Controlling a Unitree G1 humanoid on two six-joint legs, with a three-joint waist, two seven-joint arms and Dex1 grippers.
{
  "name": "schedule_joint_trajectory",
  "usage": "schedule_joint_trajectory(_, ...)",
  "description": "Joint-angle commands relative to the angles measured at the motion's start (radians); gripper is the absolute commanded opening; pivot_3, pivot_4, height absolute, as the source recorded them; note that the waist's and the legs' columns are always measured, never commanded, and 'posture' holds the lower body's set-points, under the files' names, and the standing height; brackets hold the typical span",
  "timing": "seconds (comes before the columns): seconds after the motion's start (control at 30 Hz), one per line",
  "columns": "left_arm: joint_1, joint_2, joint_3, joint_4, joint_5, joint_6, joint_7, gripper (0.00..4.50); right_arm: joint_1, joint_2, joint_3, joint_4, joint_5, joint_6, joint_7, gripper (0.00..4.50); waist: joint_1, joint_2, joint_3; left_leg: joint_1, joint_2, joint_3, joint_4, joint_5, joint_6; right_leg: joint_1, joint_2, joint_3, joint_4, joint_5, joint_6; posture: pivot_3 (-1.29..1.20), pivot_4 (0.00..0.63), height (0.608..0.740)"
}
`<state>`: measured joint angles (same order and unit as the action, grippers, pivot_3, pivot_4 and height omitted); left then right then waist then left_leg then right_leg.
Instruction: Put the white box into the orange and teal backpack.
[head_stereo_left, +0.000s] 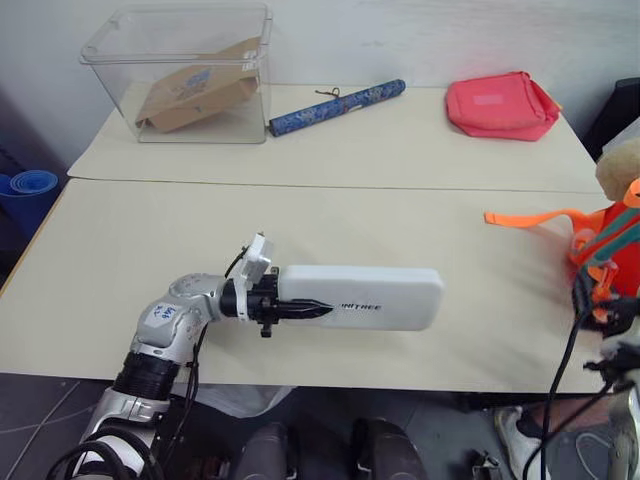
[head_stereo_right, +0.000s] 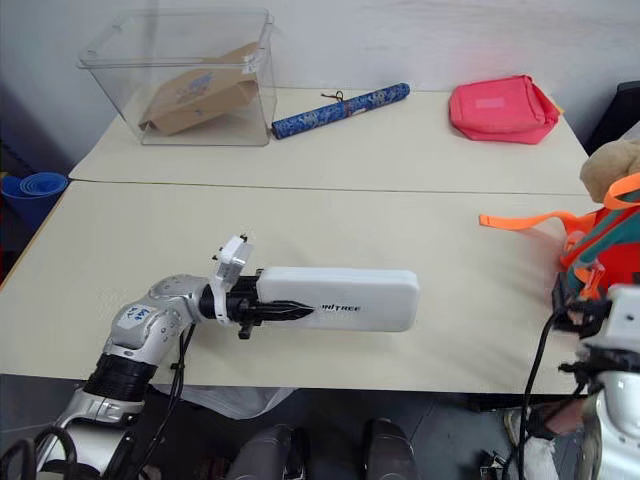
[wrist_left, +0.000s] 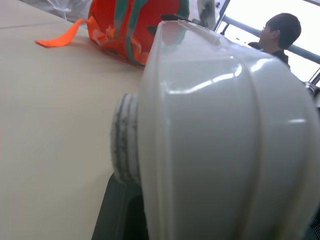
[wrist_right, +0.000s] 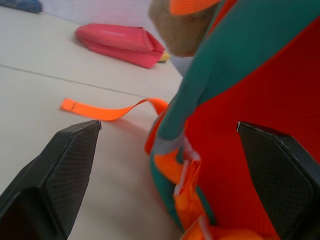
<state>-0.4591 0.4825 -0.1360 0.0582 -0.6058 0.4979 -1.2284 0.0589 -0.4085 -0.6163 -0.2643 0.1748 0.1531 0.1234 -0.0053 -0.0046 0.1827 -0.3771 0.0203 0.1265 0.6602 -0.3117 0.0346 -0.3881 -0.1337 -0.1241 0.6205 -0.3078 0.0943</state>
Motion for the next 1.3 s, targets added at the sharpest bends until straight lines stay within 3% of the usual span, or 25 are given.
schedule_joint_trajectory(0.03, -0.014, 0.006, 0.021, -0.019, 0.003, -0.027, -0.03, 1.21, -0.163, -0.055, 0.019, 0.149, -0.014, 0.041, -0.052, 4.46, 0.0, 0.001, 0.0, -0.001, 0.0, 0.002, 0.0, 0.001, 0.001, -0.003, 0.0, 0.002, 0.002, 0.0, 0.0, 0.0, 0.15, 0.74)
schedule_joint_trajectory(0.23, 0.004, 0.022, 0.049, -0.036, 0.0, -0.021, -0.031, 1.21, -0.446, -0.137, 0.086, 0.498, -0.049, -0.043, -0.068, 4.46, -0.008, 0.002, 0.001, -0.003, 0.0, 0.004, 0.0, 0.003, 0.002, -0.005, 0.001, 0.003, 0.005, 0.0, 0.0, 0.0, 0.15, 0.74)
schedule_joint_trajectory(0.3, 0.014, 0.029, 0.065, -0.035, 0.0, -0.024, -0.025, 1.21, -0.507, -0.154, 0.099, 0.589, -0.057, -0.096, -0.078, 4.09, -0.007, 0.002, 0.001, -0.004, -0.001, 0.003, 0.0, 0.003, 0.003, -0.006, 0.001, 0.003, 0.006, 0.0, 0.0, 0.0, 0.15, 0.74)
schedule_joint_trajectory(0.4, 0.026, 0.043, 0.088, -0.035, -0.004, -0.022, -0.025, 1.21, -0.569, -0.15, 0.114, 0.657, -0.029, -0.172, -0.045, 3.21, -0.017, 0.002, 0.001, -0.008, -0.001, 0.003, 0.003, 0.003, 0.004, -0.007, 0.001, 0.002, 0.006, 0.001, 0.002, 0.0, 0.15, 0.74)
schedule_joint_trajectory(0.5, 0.034, 0.06, 0.118, -0.032, -0.015, -0.009, -0.025, 1.21, -0.591, -0.114, 0.148, 0.634, 0.051, -0.256, 0.095, 2.2, -0.022, 0.002, 0.001, -0.009, -0.001, 0.002, 0.003, 0.003, 0.004, -0.007, 0.001, 0.002, 0.006, 0.001, 0.002, 0.0, 0.15, 0.74)
schedule_joint_trajectory(0.63, 0.036, 0.096, 0.169, 0.016, -0.022, -0.004, -0.042, 1.21, -0.556, -0.032, 0.239, 0.41, 0.258, -0.198, 0.343, 0.84, -0.035, 0.003, 0.002, -0.009, 0.002, 0.002, 0.003, 0.004, 0.003, -0.007, 0.003, 0.002, 0.006, 0.001, 0.002, 0.0, 0.15, 0.74)
schedule_joint_trajectory(0.7, 0.038, 0.127, 0.202, 0.058, -0.021, -0.003, -0.056, 1.21, -0.501, -0.022, 0.309, 0.231, 0.403, -0.066, 0.455, 0.15, -0.037, 0.004, 0.002, -0.008, 0.002, 0.002, 0.002, 0.004, 0.002, -0.007, 0.004, 0.001, 0.006, 0.001, 0.002, 0.0, 0.15, 0.74)
schedule_joint_trajectory(0.73, 0.039, 0.14, 0.218, 0.078, -0.022, -0.001, -0.062, 1.21, -0.467, -0.027, 0.342, 0.139, 0.476, 0.01, 0.498, 0.03, -0.036, 0.004, 0.003, -0.009, 0.003, 0.002, 0.002, 0.004, 0.002, -0.008, 0.004, 0.001, 0.006, 0.001, 0.002, 0.0, 0.15, 0.74)
schedule_joint_trajectory(0.87, 0.051, 0.176, 0.286, 0.092, -0.05, 0.012, -0.063, 1.21, -0.312, -0.125, 0.408, -0.172, 0.746, 0.301, 0.571, 0.03, -0.027, 0.005, 0.003, -0.01, 0.003, 0.0, 0.002, 0.003, 0.002, -0.009, 0.003, 0.0, 0.006, 0.001, 0.001, 0.0, 0.15, 0.74)
schedule_joint_trajectory(1.0, 0.063, 0.221, 0.391, 0.067, -0.134, 0.104, -0.054, 1.21, -0.155, -0.29, 0.346, -0.374, 1.054, 0.503, 0.595, 0.03, -0.016, 0.004, 0.003, -0.011, 0.001, -0.005, 0.004, 0.001, 0.005, -0.006, 0.0, 0.0, 0.004, 0.001, 0.001, 0.0, 0.15, 0.74)
schedule_joint_trajectory(1.17, 0.039, 0.273, 0.495, 0.052, -0.242, 0.238, -0.017, 1.21, -0.015, -0.493, 0.21, -0.446, 1.283, 0.629, 0.632, 0.03, -0.002, 0.001, 0.005, -0.011, 0.0, -0.006, 0.004, -0.001, 0.006, -0.005, -0.003, -0.001, -0.001, 0.001, 0.002, 0.0, 0.15, 0.74)
schedule_joint_trajectory(1.3, 0.009, 0.252, 0.491, -0.01, -0.278, 0.26, 0.004, 1.21, 0.035, -0.581, 0.121, -0.425, 1.373, 0.68, 0.653, 0.03, 0.011, -0.002, 0.006, -0.011, -0.001, -0.006, 0.005, -0.001, 0.006, -0.004, -0.003, -0.002, -0.001, 0.001, 0.002, 0.0, 0.15, 0.74)
